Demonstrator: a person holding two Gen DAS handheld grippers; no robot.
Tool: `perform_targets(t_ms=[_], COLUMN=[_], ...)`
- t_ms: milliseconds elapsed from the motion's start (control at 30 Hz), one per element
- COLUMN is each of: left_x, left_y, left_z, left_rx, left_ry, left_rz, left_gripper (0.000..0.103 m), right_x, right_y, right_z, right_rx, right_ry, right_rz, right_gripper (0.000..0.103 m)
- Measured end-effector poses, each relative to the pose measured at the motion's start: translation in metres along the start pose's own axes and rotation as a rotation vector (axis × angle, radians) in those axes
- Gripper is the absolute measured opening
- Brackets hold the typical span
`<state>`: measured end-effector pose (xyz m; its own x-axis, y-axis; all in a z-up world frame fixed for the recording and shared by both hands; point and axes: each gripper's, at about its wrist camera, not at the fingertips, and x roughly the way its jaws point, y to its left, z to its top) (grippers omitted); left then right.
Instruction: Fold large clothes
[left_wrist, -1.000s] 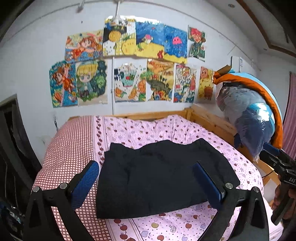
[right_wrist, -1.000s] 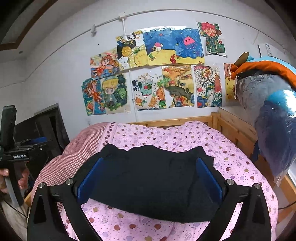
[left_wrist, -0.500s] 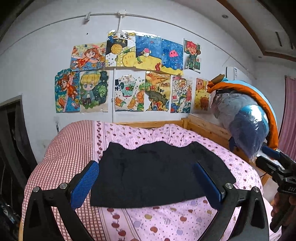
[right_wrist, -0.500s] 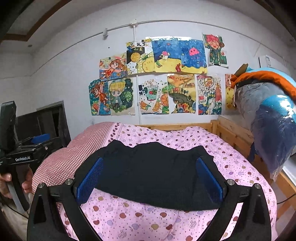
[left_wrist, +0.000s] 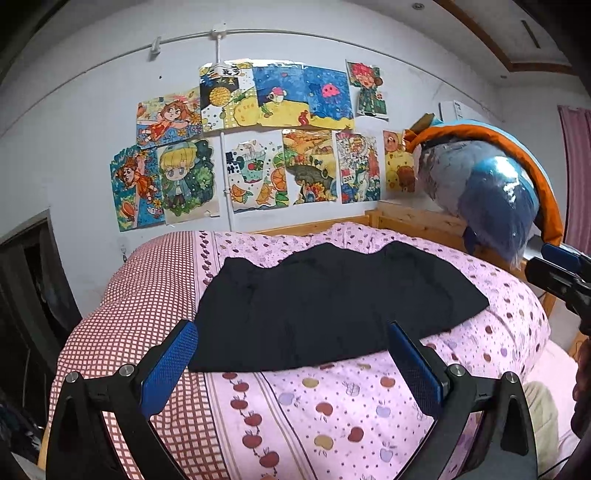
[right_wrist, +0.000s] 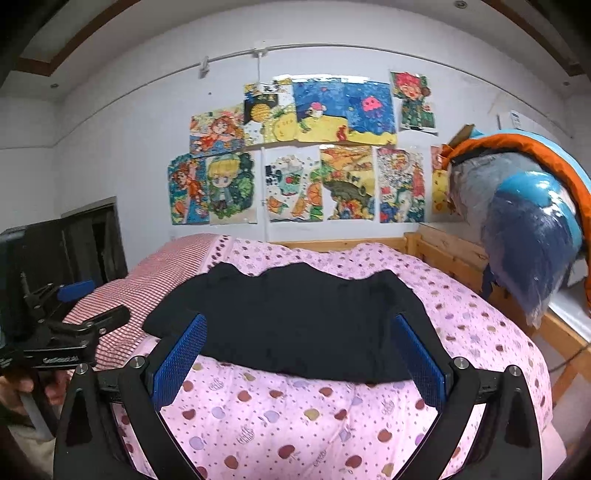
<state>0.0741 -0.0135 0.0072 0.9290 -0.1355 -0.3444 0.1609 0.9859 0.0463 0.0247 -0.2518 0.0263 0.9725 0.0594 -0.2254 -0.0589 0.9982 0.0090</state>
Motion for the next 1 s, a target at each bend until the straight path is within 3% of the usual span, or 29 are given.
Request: perform_targets(t_ms=[300, 1000], left_x=[0.005, 0.019], left_y=[0.0, 0.0], left_z=[-0.021, -0.043], left_rx=[-0.029, -0.002], left_ry=[0.043, 0.108], left_rz=[-0.016, -0.002], left_gripper=[0.103, 0.103], right_x=[0.001, 0.025], right_y=[-0.005, 0.0], right_z=[-0.026, -0.051], right_rx=[-0.001, 0.001], right_ry=[0.043, 0.126], right_rz=[-0.056, -0.038], right_gripper=[0.099, 0.099])
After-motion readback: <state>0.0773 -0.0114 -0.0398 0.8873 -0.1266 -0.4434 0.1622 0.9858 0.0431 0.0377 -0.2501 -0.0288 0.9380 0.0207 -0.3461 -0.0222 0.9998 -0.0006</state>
